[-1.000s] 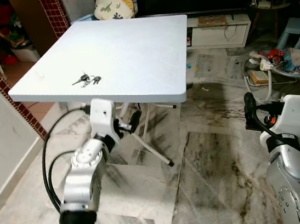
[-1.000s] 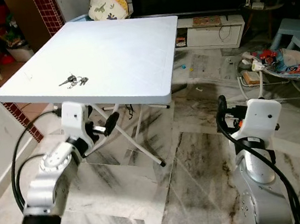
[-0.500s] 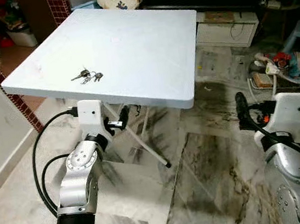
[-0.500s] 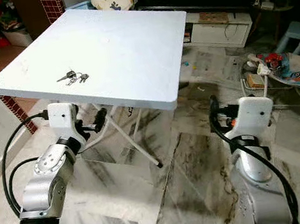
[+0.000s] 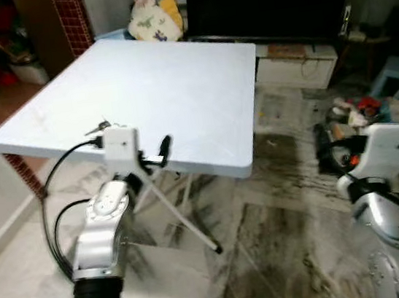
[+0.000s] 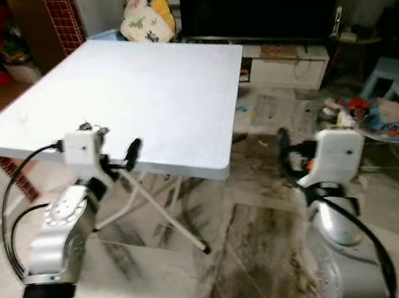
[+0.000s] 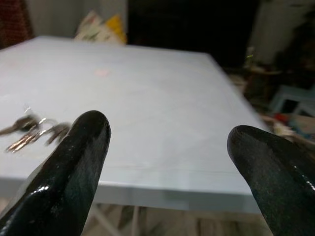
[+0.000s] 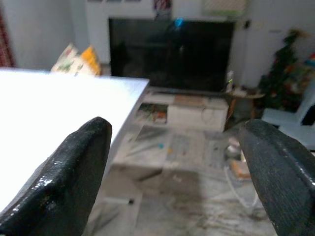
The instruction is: Hang keys on a hook
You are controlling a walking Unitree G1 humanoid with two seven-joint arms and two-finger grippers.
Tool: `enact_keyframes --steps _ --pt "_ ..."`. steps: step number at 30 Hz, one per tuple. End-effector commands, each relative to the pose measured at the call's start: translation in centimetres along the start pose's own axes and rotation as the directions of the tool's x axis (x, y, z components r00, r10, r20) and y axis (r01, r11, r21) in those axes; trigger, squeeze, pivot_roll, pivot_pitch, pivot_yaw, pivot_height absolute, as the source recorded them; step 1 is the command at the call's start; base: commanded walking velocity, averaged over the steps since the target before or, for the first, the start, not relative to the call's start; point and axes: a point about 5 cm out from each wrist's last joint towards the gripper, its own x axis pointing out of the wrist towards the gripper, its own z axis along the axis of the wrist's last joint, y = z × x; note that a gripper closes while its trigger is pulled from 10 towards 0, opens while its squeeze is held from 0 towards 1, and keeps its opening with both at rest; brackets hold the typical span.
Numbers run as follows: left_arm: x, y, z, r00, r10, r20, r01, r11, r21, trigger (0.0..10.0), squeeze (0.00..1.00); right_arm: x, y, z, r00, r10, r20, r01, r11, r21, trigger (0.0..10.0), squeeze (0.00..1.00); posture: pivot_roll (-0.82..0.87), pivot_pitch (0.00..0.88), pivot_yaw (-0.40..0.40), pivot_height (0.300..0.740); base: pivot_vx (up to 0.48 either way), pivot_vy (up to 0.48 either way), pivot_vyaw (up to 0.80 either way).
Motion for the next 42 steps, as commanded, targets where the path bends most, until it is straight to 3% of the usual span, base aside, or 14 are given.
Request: enact_keyframes --steps 1,8,18,22,26,28,40,42 --pt "0.3 -1.4 -0.1 0.999 -0.041 -0.003 0.041 0.999 -0.011 10.0 0.0 -0.3 -0.9 0.3 1.0 -0.023 0.0 0.023 1.0 -0.018 10.0 0.0 -0.05 0.0 -0.056 0.74 0.341 0.337 0.0" --pt "0.3 -1.2 -0.1 1.0 -0.022 -0.012 0.022 0.999 -0.033 10.0 0.0 0.0 -0.8 0.7 1.0 -0.01 0.027 0.011 1.0 -0.018 10.0 0.0 -0.04 0.0 -0.023 0.74 0.3 0.372 0.0" --pt "0.6 -0.6 0.2 1.0 -0.011 -0.027 0.011 1.0 -0.005 10.0 0.0 0.4 0.4 0.5 1.0 0.017 0.009 -0.017 1.0 0.002 10.0 0.0 -0.02 0.0 -0.016 0.74 0.0 0.423 0.0" --pt "0.9 -1.0 0.8 1.0 0.017 0.001 -0.017 0.998 0.052 10.0 0.0 0.8 0.3 0.9 1.0 0.021 0.009 -0.021 1.0 0.019 10.0 0.0 -0.02 0.0 -0.017 0.74 0.0 0.0 0.0" --pt "1.0 -1.2 1.3 0.998 0.053 0.025 -0.056 0.994 0.096 10.0 0.0 1.1 0.3 1.3 1.0 -0.004 0.027 0.005 1.0 -0.021 10.0 0.0 -0.02 0.0 -0.019 0.74 0.0 0.0 0.0" --pt "1.0 -1.4 1.2 1.0 0.026 0.016 -0.027 0.997 0.069 10.0 0.0 1.2 0.5 1.1 1.0 0.015 0.002 -0.015 1.0 0.019 10.0 0.0 -0.02 0.0 -0.021 0.74 0.0 0.0 0.0" --pt "1.1 -2.2 1.4 1.0 0.016 0.027 -0.017 0.999 0.048 10.0 0.0 1.4 0.4 1.7 0.999 0.037 0.023 -0.037 0.999 0.002 10.0 0.0 -0.03 0.0 -0.025 0.74 0.0 0.0 0.67" --pt "1.1 -2.4 1.4 0.999 0.013 0.031 -0.014 1.0 0.01 10.0 0.0 1.4 0.4 1.8 0.999 0.039 0.024 -0.04 0.999 0.002 10.0 0.0 -0.03 0.0 -0.029 0.74 0.0 0.0 0.79"
